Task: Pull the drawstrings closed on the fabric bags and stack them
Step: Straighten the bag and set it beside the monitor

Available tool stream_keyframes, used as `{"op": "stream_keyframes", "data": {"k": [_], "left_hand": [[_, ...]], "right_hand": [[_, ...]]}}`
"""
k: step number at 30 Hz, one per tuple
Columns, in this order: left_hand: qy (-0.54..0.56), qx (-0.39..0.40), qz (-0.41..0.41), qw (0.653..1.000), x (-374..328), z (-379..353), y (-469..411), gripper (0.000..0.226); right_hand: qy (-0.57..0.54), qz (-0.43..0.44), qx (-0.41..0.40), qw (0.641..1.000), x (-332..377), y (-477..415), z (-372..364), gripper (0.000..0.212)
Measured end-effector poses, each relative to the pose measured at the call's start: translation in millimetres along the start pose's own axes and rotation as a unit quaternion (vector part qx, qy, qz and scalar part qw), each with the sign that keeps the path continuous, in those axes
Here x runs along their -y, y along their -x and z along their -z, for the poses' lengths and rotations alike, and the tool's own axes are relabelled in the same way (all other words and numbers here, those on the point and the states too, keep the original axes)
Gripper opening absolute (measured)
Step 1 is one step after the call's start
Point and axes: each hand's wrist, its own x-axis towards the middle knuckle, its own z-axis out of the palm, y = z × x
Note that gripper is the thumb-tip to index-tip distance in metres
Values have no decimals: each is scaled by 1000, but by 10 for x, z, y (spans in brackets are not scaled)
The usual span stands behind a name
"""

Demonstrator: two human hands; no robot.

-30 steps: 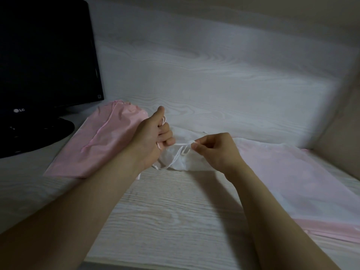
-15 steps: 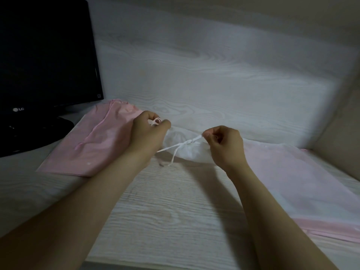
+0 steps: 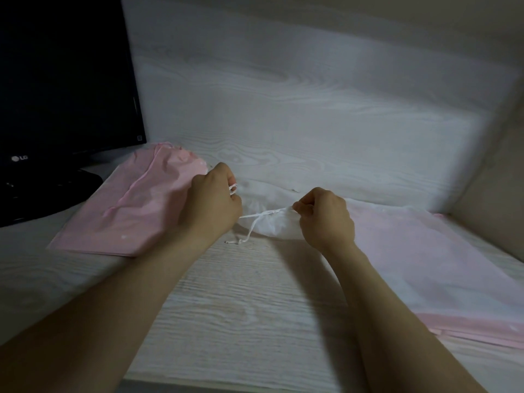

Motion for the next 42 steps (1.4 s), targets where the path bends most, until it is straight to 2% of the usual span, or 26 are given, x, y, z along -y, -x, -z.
{"op": "stream_keyframes", "data": {"k": [5, 9, 13, 17, 19, 22, 24, 27, 30, 34, 38, 42], "left_hand": [[-5, 5, -54, 998, 4, -68, 78, 21], [-9, 77, -141, 987, 13, -108, 158, 34], [-50, 110, -155, 980, 17, -133, 197, 52], [-71, 102, -137, 983, -5, -122, 238, 65], [-50, 95, -129, 986, -20, -118, 245, 57], [-15, 67, -115, 991, -54, -115, 217, 29], [7, 58, -112, 992, -102, -79, 178, 22], [42, 36, -122, 991, -182, -11, 150, 6], [79, -8, -134, 988, -288, 105, 178, 12], [126, -34, -144, 981, -562, 317, 216, 15], [156, -57, -166, 972, -952, 616, 195, 15], [192, -61, -187, 962, -1242, 970, 159, 20]], "right_hand": [[59, 23, -19, 998, -10, 23, 21, 13], [15, 105, -15, 994, -27, 27, -5, 10], [12, 161, 15, 987, 38, 82, -4, 10], [22, 217, -77, 973, 153, 163, 115, 11], [-15, 234, -121, 965, 228, 241, 176, 10], [-53, 252, -160, 953, 308, 335, 263, 33], [-49, 264, -193, 944, 332, 368, 299, 41], [-92, 257, -227, 935, 352, 434, 328, 44], [-169, 238, -247, 924, 416, 578, 455, 41], [-224, 212, -263, 914, 500, 705, 640, 60], [-238, 153, -306, 909, 576, 748, 853, 61], [-291, 56, -266, 917, 740, 825, 1138, 54]]}}
